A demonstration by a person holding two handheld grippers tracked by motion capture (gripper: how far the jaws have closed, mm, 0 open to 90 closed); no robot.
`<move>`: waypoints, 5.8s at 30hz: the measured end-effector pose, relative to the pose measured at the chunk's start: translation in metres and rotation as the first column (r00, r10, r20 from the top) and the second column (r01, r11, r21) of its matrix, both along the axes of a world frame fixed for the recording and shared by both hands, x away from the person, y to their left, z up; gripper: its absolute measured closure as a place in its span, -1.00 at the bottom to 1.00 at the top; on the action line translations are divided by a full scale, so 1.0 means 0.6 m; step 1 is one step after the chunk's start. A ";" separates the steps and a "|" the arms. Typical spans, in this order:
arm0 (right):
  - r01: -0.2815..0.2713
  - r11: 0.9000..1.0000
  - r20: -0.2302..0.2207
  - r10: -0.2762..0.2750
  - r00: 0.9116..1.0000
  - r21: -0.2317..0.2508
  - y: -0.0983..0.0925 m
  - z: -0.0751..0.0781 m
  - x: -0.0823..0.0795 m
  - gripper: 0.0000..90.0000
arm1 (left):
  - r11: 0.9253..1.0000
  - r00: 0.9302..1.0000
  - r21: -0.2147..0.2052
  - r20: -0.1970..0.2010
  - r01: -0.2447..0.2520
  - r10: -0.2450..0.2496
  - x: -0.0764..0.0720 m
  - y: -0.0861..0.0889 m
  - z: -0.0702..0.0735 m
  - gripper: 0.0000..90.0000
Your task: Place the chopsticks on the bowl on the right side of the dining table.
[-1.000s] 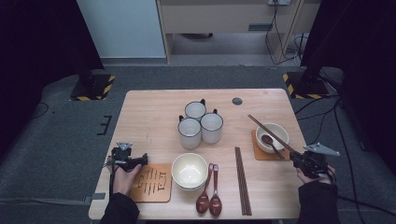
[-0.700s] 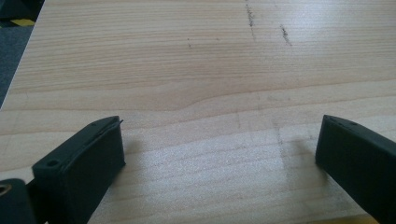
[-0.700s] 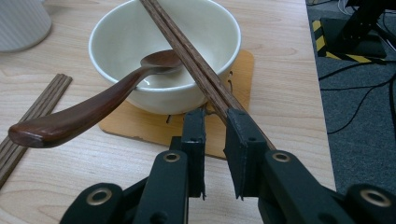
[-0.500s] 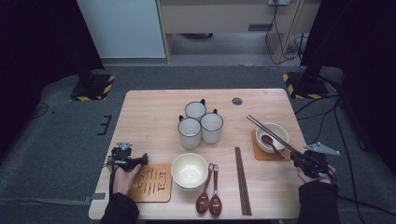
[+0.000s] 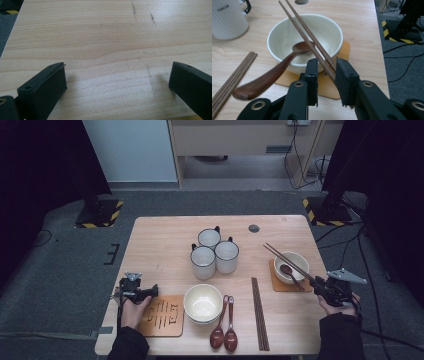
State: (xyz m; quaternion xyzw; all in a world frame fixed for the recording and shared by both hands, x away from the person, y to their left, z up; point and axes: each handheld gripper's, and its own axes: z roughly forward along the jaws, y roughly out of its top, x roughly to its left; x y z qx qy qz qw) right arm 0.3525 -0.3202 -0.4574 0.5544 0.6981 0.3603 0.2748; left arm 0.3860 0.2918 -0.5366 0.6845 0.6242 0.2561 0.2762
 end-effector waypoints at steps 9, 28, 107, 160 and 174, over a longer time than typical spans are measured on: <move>-0.016 1.000 0.026 0.016 1.000 0.003 0.006 0.017 0.025 0.44 | 1.000 1.000 0.000 0.000 0.000 0.000 0.000 0.000 0.000 -0.99; -0.040 0.999 0.039 0.040 0.998 0.006 0.040 0.026 0.076 0.23 | 1.000 1.000 0.000 0.000 0.000 0.000 0.000 0.000 0.000 -0.99; -0.224 0.974 -0.113 0.225 0.968 0.019 0.090 -0.014 0.153 0.23 | 1.000 1.000 0.000 0.000 0.000 0.000 0.000 0.000 0.000 -0.99; -0.071 0.997 0.049 0.073 0.996 -0.036 0.021 0.017 0.017 0.53 | 1.000 1.000 0.000 0.000 0.000 0.000 0.000 0.000 0.000 -0.99; -0.034 0.998 -0.021 0.033 0.999 -0.050 0.012 -0.017 0.010 0.59 | 1.000 1.000 0.000 0.000 0.000 0.000 0.000 0.000 0.000 -0.99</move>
